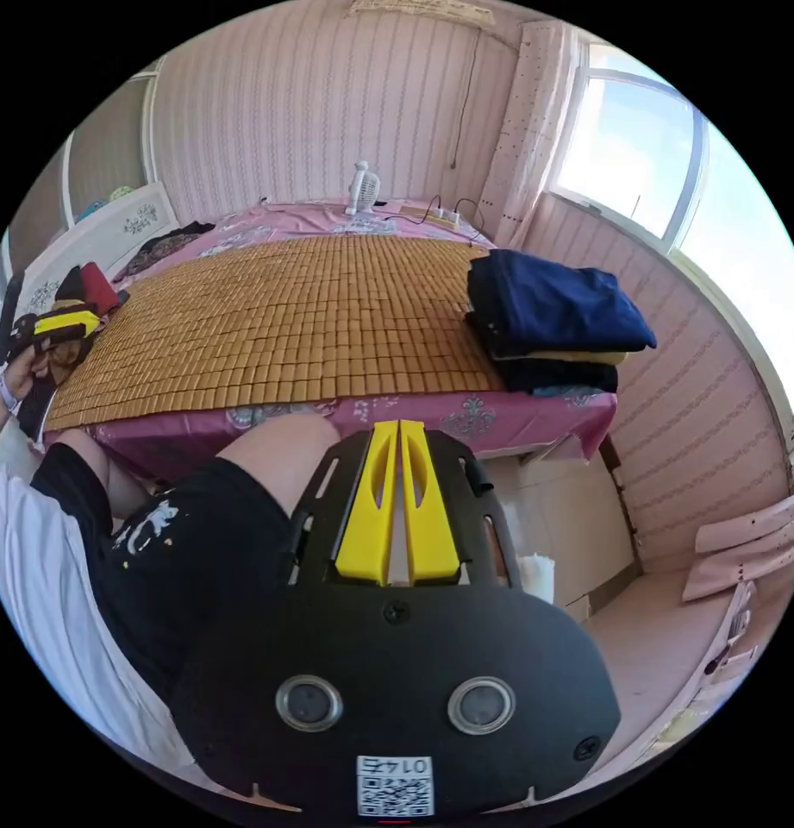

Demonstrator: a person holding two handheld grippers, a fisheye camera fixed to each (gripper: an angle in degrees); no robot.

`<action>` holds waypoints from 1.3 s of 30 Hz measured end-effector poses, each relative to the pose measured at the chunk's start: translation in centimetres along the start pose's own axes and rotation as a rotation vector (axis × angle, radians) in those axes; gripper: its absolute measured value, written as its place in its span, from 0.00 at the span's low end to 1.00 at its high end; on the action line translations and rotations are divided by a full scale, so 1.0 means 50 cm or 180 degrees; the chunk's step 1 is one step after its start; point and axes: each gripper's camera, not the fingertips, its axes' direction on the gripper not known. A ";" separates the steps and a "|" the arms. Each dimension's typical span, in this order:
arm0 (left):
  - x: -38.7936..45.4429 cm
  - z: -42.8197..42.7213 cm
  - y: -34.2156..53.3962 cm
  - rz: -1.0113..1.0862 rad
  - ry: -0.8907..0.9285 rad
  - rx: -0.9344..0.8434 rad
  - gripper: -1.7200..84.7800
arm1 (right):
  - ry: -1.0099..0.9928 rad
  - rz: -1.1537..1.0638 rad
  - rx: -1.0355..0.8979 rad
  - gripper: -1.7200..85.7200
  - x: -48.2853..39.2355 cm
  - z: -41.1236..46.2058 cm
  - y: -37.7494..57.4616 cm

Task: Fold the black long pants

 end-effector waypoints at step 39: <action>0.066 -0.320 0.855 0.1249 -0.4658 -0.0551 0.01 | -0.1602 -0.4585 0.0463 0.02 -1.448 0.382 -0.086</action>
